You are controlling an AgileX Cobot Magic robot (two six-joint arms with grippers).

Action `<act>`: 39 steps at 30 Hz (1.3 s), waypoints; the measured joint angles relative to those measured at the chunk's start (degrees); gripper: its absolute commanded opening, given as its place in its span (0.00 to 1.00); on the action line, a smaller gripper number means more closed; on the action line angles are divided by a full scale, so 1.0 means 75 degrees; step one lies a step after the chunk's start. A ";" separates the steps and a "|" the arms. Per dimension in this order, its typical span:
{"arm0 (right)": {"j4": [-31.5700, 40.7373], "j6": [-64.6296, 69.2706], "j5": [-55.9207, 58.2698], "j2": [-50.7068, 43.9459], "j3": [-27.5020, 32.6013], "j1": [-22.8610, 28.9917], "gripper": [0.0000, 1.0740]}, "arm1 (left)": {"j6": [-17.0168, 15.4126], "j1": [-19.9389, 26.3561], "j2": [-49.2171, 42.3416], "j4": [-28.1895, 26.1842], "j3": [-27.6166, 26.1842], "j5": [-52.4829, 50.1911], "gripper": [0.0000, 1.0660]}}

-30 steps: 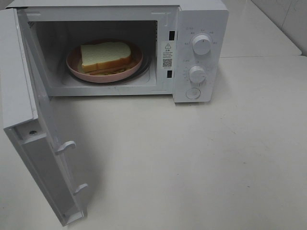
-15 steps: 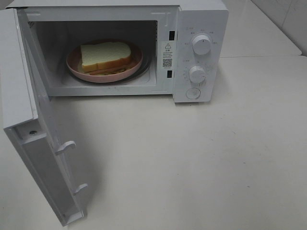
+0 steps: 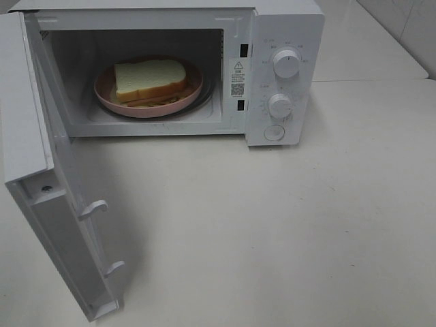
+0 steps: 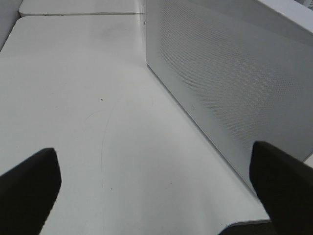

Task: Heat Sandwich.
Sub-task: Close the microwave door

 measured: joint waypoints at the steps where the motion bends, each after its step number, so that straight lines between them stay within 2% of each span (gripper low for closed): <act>1: 0.0000 0.0000 0.0000 0.0000 0.0000 0.0000 0.69 | 0.0000 0.0000 0.0000 0.0000 0.0000 -0.0008 0.87; 4: 0.0000 -0.0008 0.0000 0.0000 0.0000 0.0000 0.69 | 0.0000 0.0000 0.0000 0.0000 0.0000 -0.0046 0.82; 5: 0.0000 -0.0008 0.0000 0.0000 0.0000 0.0000 0.69 | 0.0000 0.0000 0.0000 0.0023 -0.0038 -0.0115 0.76; 8: 0.0000 -0.0008 0.0000 0.0000 0.0000 0.0000 0.69 | 0.0015 0.0000 0.0252 0.0069 -0.0153 -0.0321 0.66; 9: 0.0000 -0.0008 0.0000 0.0000 0.0000 0.0000 0.69 | 0.0015 0.0000 0.0252 0.0069 -0.0153 -0.0321 0.66; 13: 0.0000 -0.0008 0.0000 0.0000 0.0000 0.0000 0.69 | 0.0015 0.0000 0.0955 0.0199 -0.0153 -0.1001 0.48; 14: 0.0000 -0.0008 0.0000 0.0000 0.0000 0.0000 0.69 | 0.0015 0.0000 0.0955 0.0199 -0.0153 -0.1001 0.48; 15: 0.0000 -0.0008 0.0000 0.0000 0.0000 0.0000 0.69 | 0.0023 0.0000 0.1131 0.0206 -0.0153 -0.1138 0.38; 18: 0.0000 -0.0008 0.0000 0.0000 0.0000 0.0000 0.69 | 0.0023 0.0000 0.1772 0.0206 -0.0153 -0.1841 0.23; 19: 0.0000 -0.0008 0.0000 0.0000 0.0000 0.0000 0.69 | 0.0023 0.0000 0.1772 0.0206 -0.0153 -0.1841 0.23; 20: 0.0000 -0.0008 0.0000 0.0000 0.0000 0.0000 0.69 | 0.0023 0.0000 0.1956 0.0206 -0.0153 -0.1986 0.11; 22: 0.0000 -0.0008 0.0000 0.0000 0.0000 0.0000 0.69 | 0.0023 0.0000 0.2544 0.0222 -0.0153 -0.2521 0.00; 28: 0.0000 -0.0008 0.0000 0.0000 0.0000 0.0000 0.69 | 0.0252 0.0000 0.3529 0.0229 0.0160 -0.3667 0.00; 30: 0.0000 -0.0008 0.0000 0.0000 0.0000 0.0000 0.69 | 0.0466 0.0000 0.3827 0.0229 0.0382 -0.4354 0.00; 31: 0.0000 -0.0008 0.0000 0.0000 0.0000 0.0000 0.69 | 0.0680 0.0000 0.4102 0.0229 0.0657 -0.5172 0.00; 33: 0.0000 -0.0008 0.0000 0.0000 0.0000 0.0000 0.69 | 0.0749 0.0000 0.4202 0.0229 0.0772 -0.5523 0.00; 36: 0.0000 -0.0008 0.0000 0.0000 0.0000 0.0000 0.69 | 0.0985 0.0000 0.4637 0.0229 0.1367 -0.7135 0.00; 37: 0.0000 -0.0008 0.0000 0.0000 0.0000 0.0000 0.69 | 0.0985 0.0000 0.4637 0.0229 0.1367 -0.7135 0.00; 39: 0.0000 -0.0008 0.0000 0.0000 0.0000 0.0000 0.69 | 0.1024 0.0000 0.4874 0.0229 0.1635 -0.7991 0.00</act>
